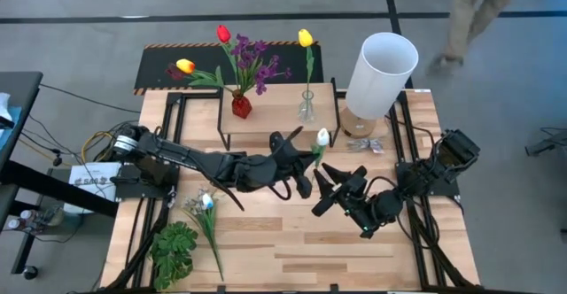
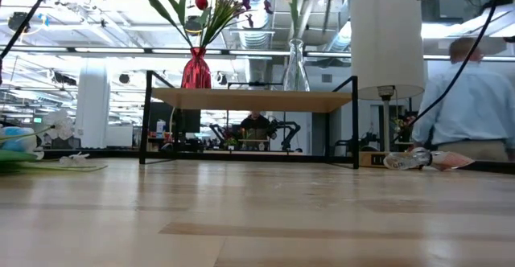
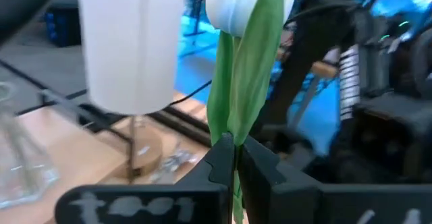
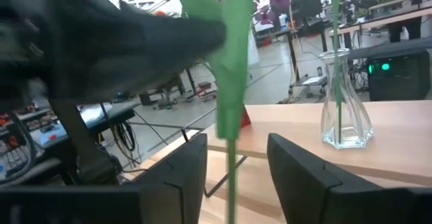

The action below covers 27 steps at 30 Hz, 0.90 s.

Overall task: Pick and place flowers into a vace then onto a shelf
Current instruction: Put the right white flower into the transparent vase on the shelf

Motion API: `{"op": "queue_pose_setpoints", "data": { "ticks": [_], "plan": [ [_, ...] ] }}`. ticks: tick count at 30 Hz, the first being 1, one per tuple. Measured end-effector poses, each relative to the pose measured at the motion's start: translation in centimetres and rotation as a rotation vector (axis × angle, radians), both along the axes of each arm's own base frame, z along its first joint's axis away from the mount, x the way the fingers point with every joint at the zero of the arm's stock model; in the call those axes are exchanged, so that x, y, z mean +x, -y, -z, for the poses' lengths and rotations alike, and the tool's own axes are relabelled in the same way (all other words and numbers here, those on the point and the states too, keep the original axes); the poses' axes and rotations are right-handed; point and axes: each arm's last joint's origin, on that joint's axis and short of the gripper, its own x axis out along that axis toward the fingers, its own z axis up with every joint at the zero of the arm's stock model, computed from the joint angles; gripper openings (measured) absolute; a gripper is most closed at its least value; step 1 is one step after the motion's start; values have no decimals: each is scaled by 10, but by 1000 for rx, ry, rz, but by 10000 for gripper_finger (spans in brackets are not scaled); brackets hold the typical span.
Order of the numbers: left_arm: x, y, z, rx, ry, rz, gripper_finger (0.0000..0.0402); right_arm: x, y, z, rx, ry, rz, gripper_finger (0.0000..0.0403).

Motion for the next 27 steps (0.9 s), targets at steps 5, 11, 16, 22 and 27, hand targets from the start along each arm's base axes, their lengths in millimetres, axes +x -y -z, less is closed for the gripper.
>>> {"op": "queue_pose_setpoints", "data": {
  "ticks": [5, 11, 16, 22, 27],
  "plan": [
    [5, 2, 7, -7, -10, 27, 0, 0, 0, 1, -7, -13, 3, 161],
    [8, 4, 9, -29, -2, 55, 0, 2, 1, 1, -12, -20, 11, 144],
    [8, 4, 9, -30, -1, 57, 0, 2, 2, 1, -11, -22, 15, 103],
    [8, 4, 10, -39, -8, 80, 0, 2, 3, 2, -1, -30, 39, 42],
    [8, 4, 10, -41, -9, 81, 0, 2, 3, 2, -15, -46, 42, 8]
  ]
}}
